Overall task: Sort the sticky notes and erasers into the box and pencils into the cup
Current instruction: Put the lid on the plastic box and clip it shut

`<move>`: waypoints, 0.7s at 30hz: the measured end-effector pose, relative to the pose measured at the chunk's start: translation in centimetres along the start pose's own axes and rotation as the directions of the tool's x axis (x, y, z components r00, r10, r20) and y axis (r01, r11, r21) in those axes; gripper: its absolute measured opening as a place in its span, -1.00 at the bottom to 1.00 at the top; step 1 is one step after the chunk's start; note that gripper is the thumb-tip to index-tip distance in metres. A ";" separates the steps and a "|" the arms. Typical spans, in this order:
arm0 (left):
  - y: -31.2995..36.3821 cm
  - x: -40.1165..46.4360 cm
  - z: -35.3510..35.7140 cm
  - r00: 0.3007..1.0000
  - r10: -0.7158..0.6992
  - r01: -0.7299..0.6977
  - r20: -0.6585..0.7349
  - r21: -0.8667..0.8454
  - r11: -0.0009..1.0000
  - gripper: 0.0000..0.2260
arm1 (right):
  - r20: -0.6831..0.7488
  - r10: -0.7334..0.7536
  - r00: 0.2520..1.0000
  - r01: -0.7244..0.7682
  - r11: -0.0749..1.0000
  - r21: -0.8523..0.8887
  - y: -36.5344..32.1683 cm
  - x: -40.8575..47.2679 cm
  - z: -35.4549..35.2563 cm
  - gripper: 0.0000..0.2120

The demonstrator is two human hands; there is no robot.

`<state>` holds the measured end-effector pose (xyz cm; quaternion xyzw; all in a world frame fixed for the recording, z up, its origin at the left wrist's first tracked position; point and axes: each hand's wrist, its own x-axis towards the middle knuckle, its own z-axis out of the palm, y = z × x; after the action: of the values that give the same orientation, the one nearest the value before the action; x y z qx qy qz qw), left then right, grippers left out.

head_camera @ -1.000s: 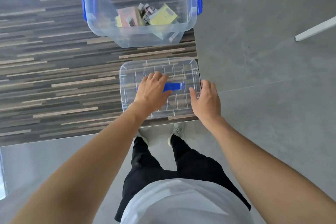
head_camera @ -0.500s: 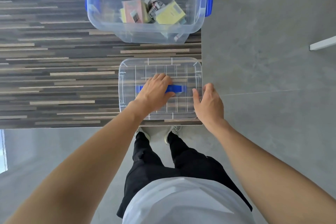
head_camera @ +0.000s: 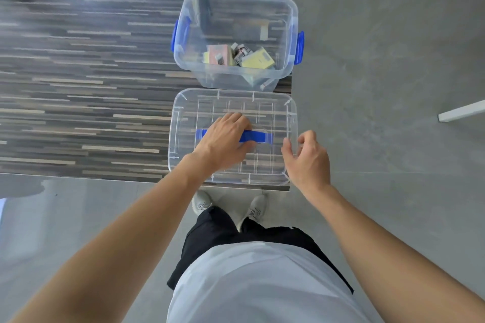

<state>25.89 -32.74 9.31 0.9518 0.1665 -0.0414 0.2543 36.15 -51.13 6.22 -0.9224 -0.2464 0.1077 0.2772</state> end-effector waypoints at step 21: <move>-3.9 8.6 -8.7 0.986 0.107 -0.107 -0.124 0.009 0.994 -0.82 | -0.127 -0.007 0.992 0.014 0.998 0.058 -7.2 10.3 -1.7 -0.71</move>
<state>32.60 -22.67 13.56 0.9604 0.1305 0.0314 0.2440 42.72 -41.41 11.01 -0.9175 -0.2298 0.0546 0.3199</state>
